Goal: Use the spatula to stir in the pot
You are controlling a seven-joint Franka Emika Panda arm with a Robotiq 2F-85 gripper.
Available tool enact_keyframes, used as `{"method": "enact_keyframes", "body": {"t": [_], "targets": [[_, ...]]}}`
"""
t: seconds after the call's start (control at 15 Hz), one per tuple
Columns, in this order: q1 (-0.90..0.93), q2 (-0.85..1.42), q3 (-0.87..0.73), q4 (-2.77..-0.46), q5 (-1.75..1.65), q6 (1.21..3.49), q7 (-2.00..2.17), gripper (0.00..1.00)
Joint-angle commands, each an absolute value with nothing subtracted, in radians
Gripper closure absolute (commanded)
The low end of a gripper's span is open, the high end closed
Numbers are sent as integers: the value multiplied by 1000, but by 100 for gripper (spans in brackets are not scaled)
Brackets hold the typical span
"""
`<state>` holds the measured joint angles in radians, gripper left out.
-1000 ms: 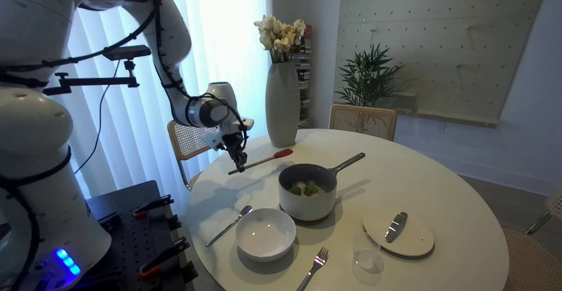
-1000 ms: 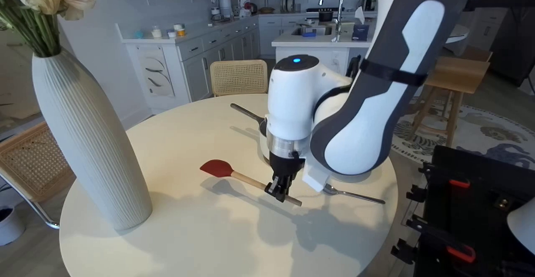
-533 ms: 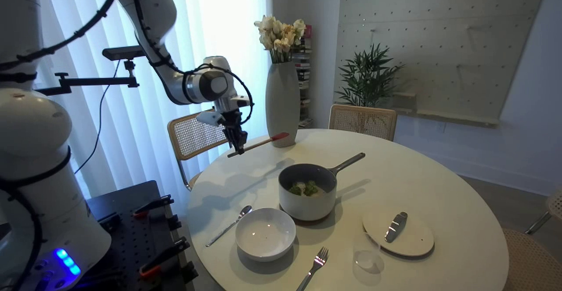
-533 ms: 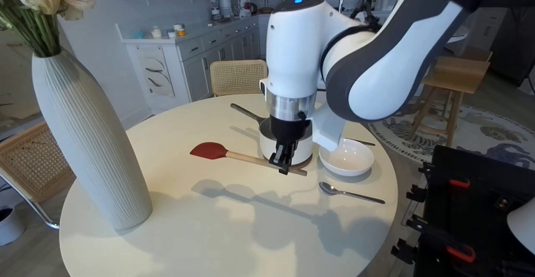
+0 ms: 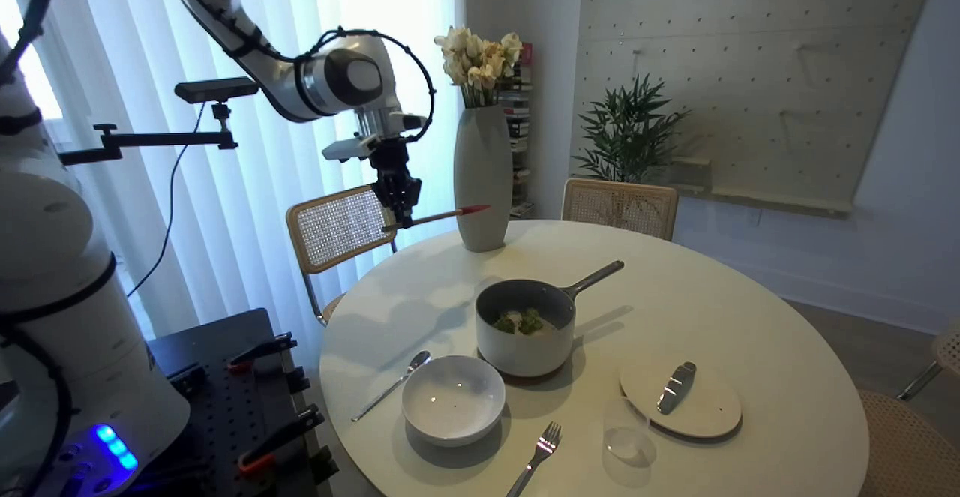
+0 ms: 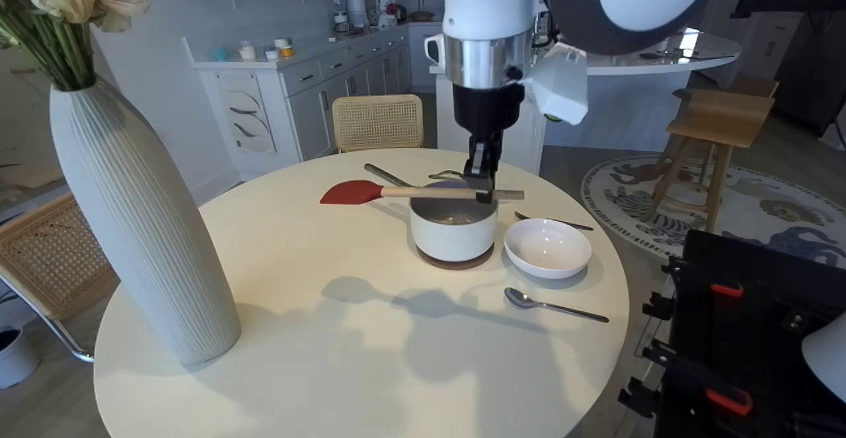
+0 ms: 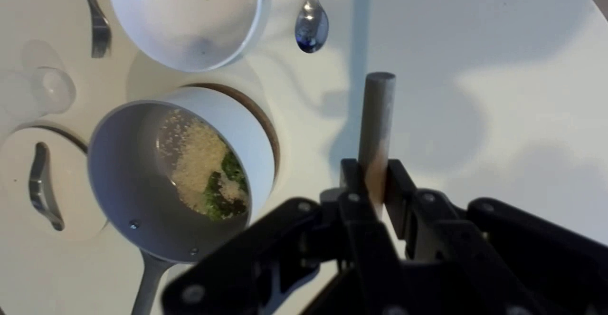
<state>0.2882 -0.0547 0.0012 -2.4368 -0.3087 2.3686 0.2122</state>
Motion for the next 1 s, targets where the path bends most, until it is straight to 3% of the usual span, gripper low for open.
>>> {"method": "enact_keyframes", "body": {"t": [0.0, 0.93], "targets": [[196, -181, 47, -2454, -310, 2244, 112, 96], [40, -304, 26, -2387, -343, 1861, -101, 96]]}}
